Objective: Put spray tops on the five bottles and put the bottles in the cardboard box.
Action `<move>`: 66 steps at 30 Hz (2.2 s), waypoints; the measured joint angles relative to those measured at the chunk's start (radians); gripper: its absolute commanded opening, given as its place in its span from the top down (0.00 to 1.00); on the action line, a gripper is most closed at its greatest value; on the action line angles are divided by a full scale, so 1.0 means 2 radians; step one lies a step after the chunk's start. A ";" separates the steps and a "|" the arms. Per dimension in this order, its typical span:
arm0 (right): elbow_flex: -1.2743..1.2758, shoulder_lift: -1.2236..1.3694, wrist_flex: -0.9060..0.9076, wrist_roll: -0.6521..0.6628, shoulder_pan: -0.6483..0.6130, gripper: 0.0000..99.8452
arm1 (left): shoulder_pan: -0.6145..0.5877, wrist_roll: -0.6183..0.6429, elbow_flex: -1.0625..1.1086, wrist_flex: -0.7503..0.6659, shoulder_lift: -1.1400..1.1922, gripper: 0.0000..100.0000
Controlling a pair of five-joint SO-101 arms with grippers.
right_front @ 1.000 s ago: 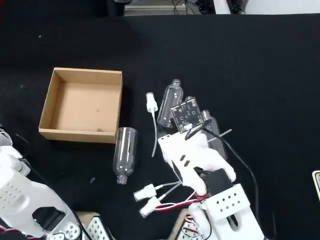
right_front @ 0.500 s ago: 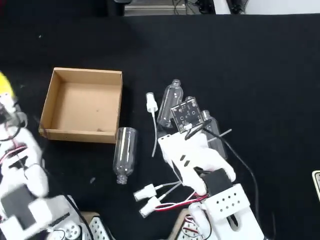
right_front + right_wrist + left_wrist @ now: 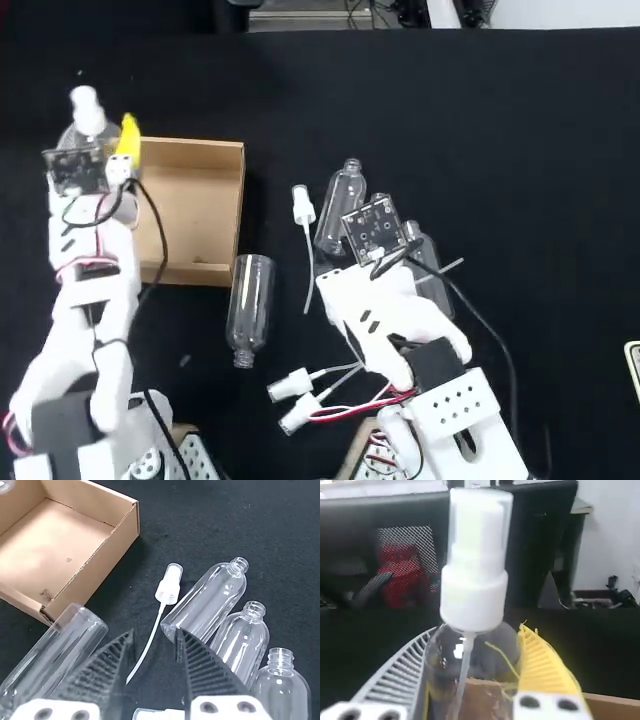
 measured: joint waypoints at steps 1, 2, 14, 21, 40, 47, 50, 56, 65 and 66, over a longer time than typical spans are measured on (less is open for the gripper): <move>0.000 0.000 0.000 0.000 0.000 0.90 | 0.001 0.000 -0.013 0.000 0.018 0.97; 0.000 0.000 0.000 0.000 0.000 0.90 | 0.001 0.000 -0.026 0.000 0.035 0.97; 0.000 0.000 0.000 0.000 0.000 0.90 | 0.001 0.052 -0.075 -0.058 0.163 0.97; 0.000 0.000 0.000 0.000 0.000 0.90 | 0.001 0.052 -0.084 -0.059 0.170 0.97; 0.000 0.000 0.000 0.000 0.000 0.90 | 0.001 0.052 -0.119 -0.205 0.318 0.97; 0.000 0.000 0.000 0.000 0.000 0.90 | -0.009 0.052 -0.137 -0.206 0.338 0.97; 0.000 0.000 0.000 0.000 0.000 0.90 | -0.009 0.052 -0.138 -0.206 0.348 0.97; 0.000 0.000 0.000 0.000 0.000 0.90 | -0.010 0.024 -0.140 -0.209 0.360 0.97; 0.000 0.000 0.000 0.000 0.000 0.90 | -0.011 0.023 -0.141 -0.209 0.364 0.88; 0.000 0.000 0.000 0.000 0.000 0.90 | -0.011 0.022 -0.141 -0.209 0.364 0.84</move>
